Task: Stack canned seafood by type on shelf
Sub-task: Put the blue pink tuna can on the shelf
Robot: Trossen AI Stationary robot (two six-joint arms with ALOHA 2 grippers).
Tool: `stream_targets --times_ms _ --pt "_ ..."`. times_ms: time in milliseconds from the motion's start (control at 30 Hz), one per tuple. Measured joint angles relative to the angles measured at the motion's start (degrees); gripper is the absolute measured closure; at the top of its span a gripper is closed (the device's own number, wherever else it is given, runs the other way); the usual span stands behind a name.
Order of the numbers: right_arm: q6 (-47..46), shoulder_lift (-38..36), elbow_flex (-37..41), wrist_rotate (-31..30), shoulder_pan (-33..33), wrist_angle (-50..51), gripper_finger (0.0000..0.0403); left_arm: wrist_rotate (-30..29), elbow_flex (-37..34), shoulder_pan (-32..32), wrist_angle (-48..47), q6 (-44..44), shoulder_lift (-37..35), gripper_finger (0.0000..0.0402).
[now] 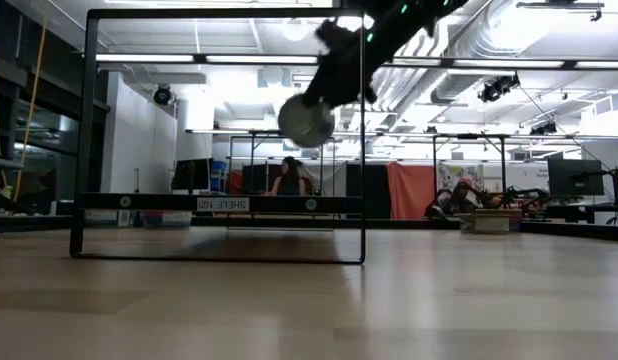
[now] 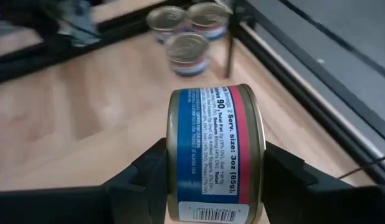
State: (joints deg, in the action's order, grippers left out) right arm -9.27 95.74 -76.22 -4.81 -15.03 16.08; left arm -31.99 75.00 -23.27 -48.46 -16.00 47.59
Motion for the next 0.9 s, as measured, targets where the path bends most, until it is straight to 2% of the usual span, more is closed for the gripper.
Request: stream_targets --times_ms 133,267,400,467,733,900 --pt "4.1 3.1 0.0 -5.0 0.9 -2.5 0.0233 0.0 0.0 0.0 -2.7 0.2 0.0 0.0402" --pt "17.5 6.9 0.0 -13.1 3.5 -1.3 0.0233 -0.1 -1.2 0.0 -3.7 1.3 0.0 0.0401" --pt "31.6 10.2 0.0 -26.5 5.8 -3.9 0.0233 -0.5 -1.2 0.0 -4.8 1.3 0.4 0.0402" --pt "37.2 11.7 0.0 -29.9 6.3 -5.2 0.0233 -1.5 -1.2 0.0 -4.7 1.6 0.5 0.0402" --pt "53.5 16.3 0.0 -33.3 6.7 -9.9 0.0233 -4.6 -1.2 0.0 -4.7 -2.0 1.3 0.0402" --pt "55.7 16.5 0.0 -28.5 6.7 -13.2 0.0233 -4.7 -1.2 0.0 -4.7 -4.5 2.4 0.0402"
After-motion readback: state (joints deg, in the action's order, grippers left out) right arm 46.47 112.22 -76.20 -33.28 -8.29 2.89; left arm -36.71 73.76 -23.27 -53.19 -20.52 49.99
